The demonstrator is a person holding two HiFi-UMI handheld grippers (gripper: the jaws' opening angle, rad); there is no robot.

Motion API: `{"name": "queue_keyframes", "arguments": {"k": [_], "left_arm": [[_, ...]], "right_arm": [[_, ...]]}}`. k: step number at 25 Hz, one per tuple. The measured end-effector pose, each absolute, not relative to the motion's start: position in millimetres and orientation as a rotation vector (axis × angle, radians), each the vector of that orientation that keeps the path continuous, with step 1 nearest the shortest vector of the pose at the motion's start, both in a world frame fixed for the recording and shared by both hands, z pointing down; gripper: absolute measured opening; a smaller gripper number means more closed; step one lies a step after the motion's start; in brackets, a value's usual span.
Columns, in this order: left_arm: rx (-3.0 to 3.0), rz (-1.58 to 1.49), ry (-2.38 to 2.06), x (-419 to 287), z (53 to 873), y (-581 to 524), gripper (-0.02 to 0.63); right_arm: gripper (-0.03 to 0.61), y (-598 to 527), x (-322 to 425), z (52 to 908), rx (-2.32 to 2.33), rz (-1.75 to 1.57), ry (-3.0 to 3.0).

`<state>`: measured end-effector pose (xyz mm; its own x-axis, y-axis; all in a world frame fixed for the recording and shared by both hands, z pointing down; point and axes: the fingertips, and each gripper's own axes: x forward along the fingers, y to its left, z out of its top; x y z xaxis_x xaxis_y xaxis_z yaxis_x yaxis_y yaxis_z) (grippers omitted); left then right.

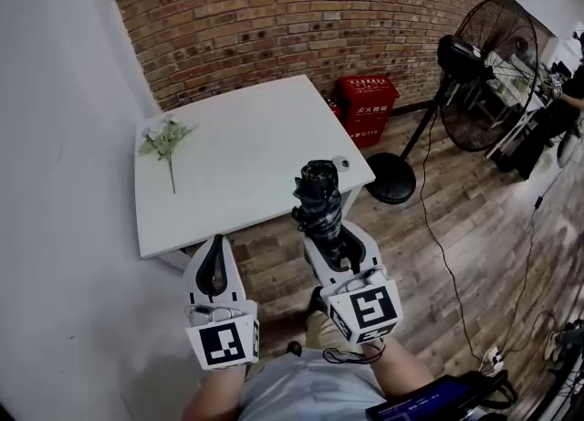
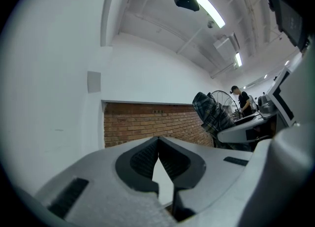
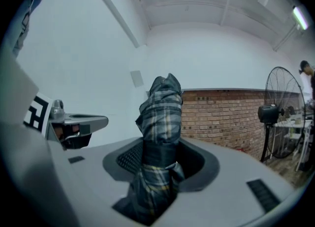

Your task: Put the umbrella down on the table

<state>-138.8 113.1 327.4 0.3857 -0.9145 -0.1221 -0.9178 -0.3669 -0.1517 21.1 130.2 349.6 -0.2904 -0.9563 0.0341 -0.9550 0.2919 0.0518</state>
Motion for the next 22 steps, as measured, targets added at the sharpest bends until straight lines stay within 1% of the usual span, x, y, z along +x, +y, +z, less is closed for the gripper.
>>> {"name": "queue_keyframes", "arguments": {"k": [10, 22], "left_arm": [[-2.509, -0.091, 1.617, -94, 359, 34, 0.005], [-2.432, -0.128, 1.700, -50, 347, -99, 0.005]], "right_arm": [[0.190, 46, 59, 383, 1.826, 0.078, -2.472], [0.190, -93, 98, 377, 1.709, 0.109, -2.538]]}}
